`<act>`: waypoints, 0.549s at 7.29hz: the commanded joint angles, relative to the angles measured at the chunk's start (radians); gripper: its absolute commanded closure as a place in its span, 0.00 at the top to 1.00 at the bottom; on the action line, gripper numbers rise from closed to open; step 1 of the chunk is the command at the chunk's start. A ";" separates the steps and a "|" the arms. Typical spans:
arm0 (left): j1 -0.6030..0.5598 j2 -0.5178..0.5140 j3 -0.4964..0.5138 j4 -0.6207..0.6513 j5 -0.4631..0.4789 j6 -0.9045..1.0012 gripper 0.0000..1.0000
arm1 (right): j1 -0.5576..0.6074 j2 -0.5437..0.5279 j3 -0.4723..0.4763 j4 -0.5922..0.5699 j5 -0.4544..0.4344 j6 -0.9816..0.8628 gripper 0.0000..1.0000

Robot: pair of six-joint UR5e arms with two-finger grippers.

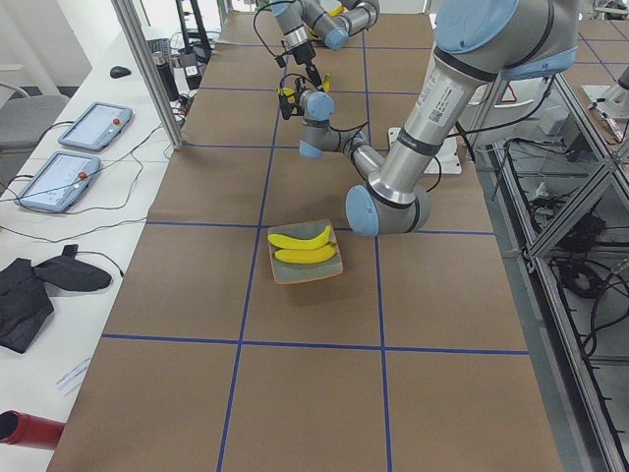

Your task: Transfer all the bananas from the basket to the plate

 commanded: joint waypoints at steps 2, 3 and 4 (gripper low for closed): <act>0.000 0.009 -0.002 -0.001 -0.006 0.007 0.00 | 0.000 -0.006 0.002 0.006 0.010 0.047 0.99; 0.000 0.009 -0.002 -0.001 -0.007 0.007 0.00 | 0.000 -0.006 0.002 0.006 0.010 0.067 1.00; 0.000 0.010 -0.002 -0.001 -0.007 0.007 0.00 | 0.000 -0.006 0.002 0.006 0.010 0.087 1.00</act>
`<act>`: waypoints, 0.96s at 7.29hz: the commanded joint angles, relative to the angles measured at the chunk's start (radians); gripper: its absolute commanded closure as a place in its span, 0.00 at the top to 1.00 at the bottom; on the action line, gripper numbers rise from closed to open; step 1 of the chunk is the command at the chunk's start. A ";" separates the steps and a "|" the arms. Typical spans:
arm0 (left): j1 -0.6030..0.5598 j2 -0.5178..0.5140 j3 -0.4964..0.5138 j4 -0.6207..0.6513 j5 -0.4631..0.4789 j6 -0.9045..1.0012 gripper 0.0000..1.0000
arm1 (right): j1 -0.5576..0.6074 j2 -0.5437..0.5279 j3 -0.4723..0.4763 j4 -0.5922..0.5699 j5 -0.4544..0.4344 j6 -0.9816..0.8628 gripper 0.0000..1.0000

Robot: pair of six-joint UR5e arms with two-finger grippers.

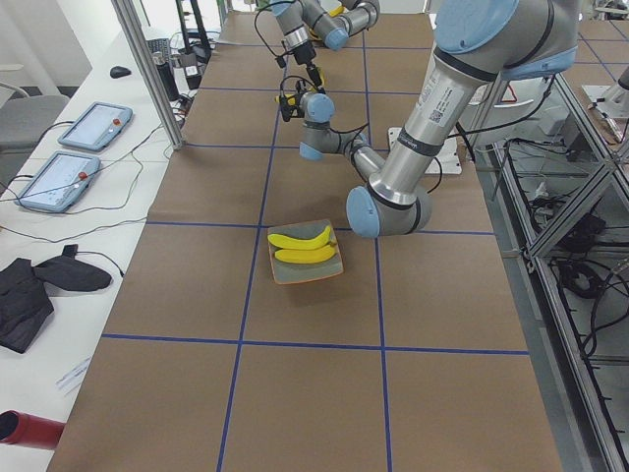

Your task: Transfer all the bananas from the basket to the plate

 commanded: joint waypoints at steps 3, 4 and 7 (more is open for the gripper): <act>0.000 0.004 0.000 -0.002 -0.001 0.000 0.00 | 0.002 -0.001 0.008 0.000 0.000 0.062 1.00; 0.000 0.024 0.001 -0.038 -0.001 0.000 0.00 | 0.020 0.004 0.008 0.002 0.000 0.068 1.00; 0.005 0.043 0.007 -0.058 -0.001 0.000 0.00 | 0.066 0.005 0.011 0.000 0.009 0.070 1.00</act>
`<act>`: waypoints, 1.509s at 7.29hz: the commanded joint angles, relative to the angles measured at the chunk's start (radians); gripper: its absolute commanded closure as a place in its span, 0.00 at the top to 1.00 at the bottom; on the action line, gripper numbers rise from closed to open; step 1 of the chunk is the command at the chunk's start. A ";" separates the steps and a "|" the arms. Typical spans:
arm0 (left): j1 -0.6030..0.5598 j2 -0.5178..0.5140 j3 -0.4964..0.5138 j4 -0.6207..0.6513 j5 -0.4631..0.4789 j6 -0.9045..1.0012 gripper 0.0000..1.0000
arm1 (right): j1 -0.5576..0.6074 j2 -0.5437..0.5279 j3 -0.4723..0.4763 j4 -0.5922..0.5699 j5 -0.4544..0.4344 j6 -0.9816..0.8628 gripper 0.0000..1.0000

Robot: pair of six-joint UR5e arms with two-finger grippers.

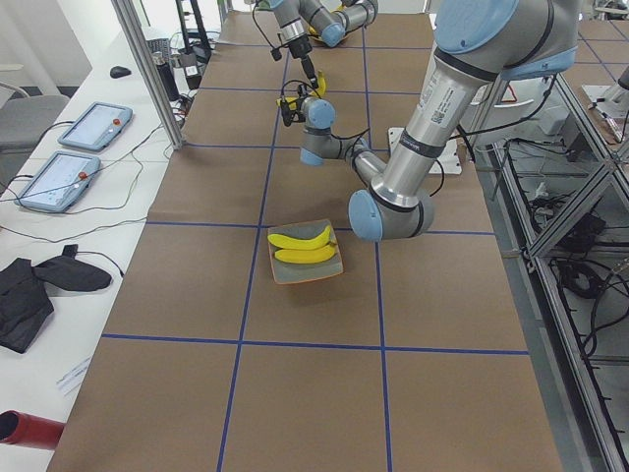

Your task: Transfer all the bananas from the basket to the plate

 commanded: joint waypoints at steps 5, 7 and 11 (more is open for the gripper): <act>-0.033 0.045 0.017 0.014 -0.003 0.041 0.00 | 0.151 -0.072 0.140 -0.007 0.075 0.052 1.00; -0.180 0.107 0.014 0.034 -0.174 0.081 0.00 | 0.261 -0.168 0.191 -0.013 -0.025 0.055 1.00; -0.371 0.392 -0.075 0.014 -0.373 0.141 0.00 | 0.242 -0.244 0.203 -0.074 -0.259 0.041 1.00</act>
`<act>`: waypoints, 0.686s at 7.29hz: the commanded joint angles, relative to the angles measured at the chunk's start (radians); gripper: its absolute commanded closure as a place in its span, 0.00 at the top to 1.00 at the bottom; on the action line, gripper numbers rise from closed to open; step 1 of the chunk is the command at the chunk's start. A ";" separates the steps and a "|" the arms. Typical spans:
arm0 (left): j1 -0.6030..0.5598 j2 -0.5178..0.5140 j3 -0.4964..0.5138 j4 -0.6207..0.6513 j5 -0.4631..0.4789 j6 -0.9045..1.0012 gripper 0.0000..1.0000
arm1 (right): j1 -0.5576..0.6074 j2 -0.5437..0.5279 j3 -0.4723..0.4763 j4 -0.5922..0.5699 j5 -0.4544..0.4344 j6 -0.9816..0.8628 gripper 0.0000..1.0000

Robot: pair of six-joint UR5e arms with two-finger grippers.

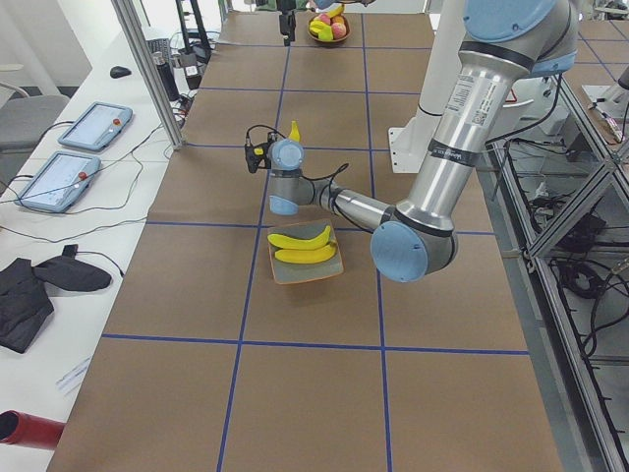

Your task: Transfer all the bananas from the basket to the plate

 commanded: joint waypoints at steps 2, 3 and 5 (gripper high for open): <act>-0.063 0.222 -0.084 -0.004 -0.012 0.037 0.00 | -0.028 -0.020 -0.008 -0.049 -0.123 -0.013 1.00; -0.063 0.263 -0.084 -0.004 0.005 0.088 0.00 | -0.016 -0.036 -0.013 -0.049 -0.125 -0.049 1.00; -0.054 0.291 -0.072 -0.004 0.034 0.111 0.00 | -0.004 -0.047 -0.018 -0.049 -0.132 -0.080 1.00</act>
